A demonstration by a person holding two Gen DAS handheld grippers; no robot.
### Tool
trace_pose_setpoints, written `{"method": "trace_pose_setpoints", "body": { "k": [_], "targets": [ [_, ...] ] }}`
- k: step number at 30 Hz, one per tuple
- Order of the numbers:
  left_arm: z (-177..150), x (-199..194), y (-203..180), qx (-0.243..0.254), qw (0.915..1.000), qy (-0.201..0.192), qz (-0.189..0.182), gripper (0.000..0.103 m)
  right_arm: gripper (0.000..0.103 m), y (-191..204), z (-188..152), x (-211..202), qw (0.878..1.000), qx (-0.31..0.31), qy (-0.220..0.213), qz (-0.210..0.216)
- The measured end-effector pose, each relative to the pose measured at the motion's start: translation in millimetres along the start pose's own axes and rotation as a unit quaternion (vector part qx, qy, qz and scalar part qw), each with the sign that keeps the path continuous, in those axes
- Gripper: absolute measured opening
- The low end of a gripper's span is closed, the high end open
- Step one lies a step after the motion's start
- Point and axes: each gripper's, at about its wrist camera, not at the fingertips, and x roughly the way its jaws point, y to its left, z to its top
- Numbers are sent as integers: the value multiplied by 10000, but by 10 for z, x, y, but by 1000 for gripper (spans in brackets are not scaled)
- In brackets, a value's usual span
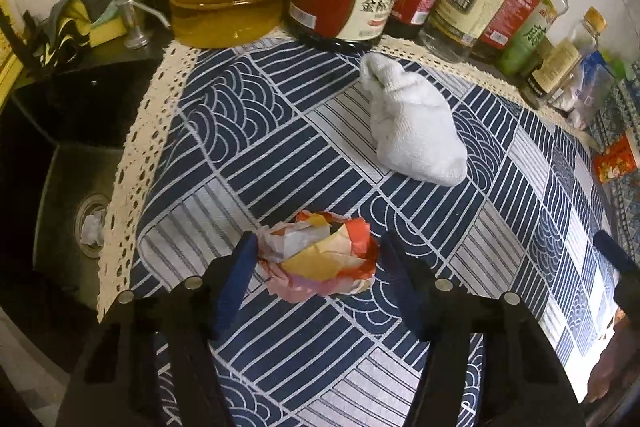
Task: Collect trash
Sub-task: 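Grasp the pink-orange wrapper with the left tool while the right tool grasps the white tissue ball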
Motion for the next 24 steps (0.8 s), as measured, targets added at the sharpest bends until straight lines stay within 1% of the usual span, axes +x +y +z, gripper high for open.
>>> {"method": "trace_pose_setpoints", "body": {
  "k": [1, 3, 5, 7, 10, 12, 16, 21, 24],
  "targets": [
    [3, -3, -13, 34, 10000, 2, 2, 59, 98, 3, 15, 24, 10000, -18, 19, 8],
    [-1, -50, -17, 6, 9999, -48, -160, 57, 98, 8, 59, 81, 10000, -53, 51, 54],
    [-11, -99, -24, 16, 9998, -114, -132, 57, 98, 19, 117, 167, 9998, -97, 108, 120],
    [-36, -156, 2, -112, 9997, -171, -162, 57, 98, 45, 175, 256, 9995, -155, 167, 212],
    [-111, -257, 59, -313, 9992, -232, -108, 56, 98, 101, 283, 411, 9986, -334, 269, 315],
    [-182, -332, 125, -459, 9986, -262, -43, 56, 98, 146, 346, 529, 9979, -512, 341, 200],
    [-347, -452, 232, -731, 9969, -281, 102, 56, 98, 206, 487, 810, 9956, -568, 613, 427],
    [-597, -544, 399, -1265, 9913, -226, 282, 56, 98, 331, 645, 1084, 9915, -876, 776, 566],
    [-731, -630, 404, -1432, 9887, -247, 379, 56, 98, 374, 748, 1210, 9899, -971, 797, 660]
  ]
}}
